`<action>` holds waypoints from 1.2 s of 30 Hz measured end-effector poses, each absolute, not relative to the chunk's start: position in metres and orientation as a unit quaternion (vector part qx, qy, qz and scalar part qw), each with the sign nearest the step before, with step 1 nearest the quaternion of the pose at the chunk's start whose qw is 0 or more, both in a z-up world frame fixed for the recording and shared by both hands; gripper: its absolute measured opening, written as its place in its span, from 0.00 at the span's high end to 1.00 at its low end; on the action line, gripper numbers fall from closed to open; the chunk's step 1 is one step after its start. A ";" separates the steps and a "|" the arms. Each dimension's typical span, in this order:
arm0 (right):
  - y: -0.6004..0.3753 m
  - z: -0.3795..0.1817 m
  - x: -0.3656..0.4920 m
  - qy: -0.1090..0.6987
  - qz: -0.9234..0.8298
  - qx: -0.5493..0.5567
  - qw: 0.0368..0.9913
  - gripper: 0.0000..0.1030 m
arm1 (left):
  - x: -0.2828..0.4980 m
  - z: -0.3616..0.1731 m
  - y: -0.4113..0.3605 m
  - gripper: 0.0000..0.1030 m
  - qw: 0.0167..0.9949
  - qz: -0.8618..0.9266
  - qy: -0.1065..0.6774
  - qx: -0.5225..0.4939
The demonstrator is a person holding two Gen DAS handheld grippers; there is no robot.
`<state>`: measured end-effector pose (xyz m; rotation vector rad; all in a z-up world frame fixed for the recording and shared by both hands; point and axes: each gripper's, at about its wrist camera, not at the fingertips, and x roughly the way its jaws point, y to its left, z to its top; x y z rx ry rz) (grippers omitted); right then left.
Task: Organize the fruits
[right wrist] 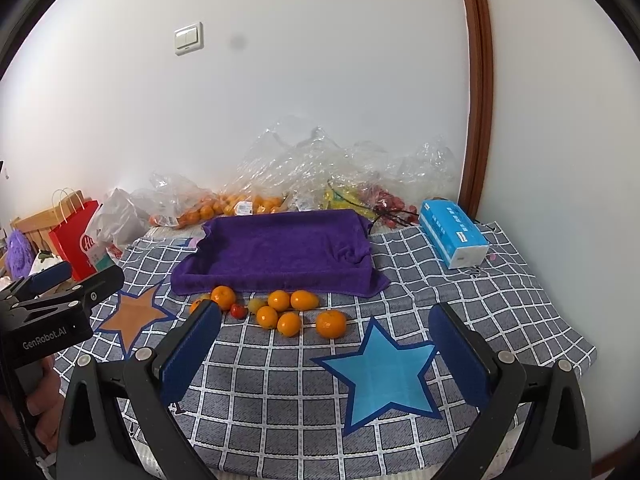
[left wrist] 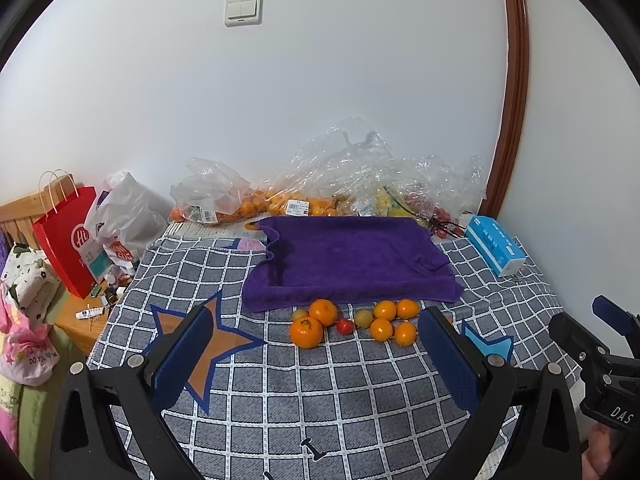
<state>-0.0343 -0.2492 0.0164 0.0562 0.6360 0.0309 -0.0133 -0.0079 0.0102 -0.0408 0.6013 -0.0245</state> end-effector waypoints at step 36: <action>-0.240 -0.026 0.023 0.330 0.025 0.004 0.944 0.00 | 0.037 -0.026 0.014 0.00 0.945 -0.001 0.327 -0.025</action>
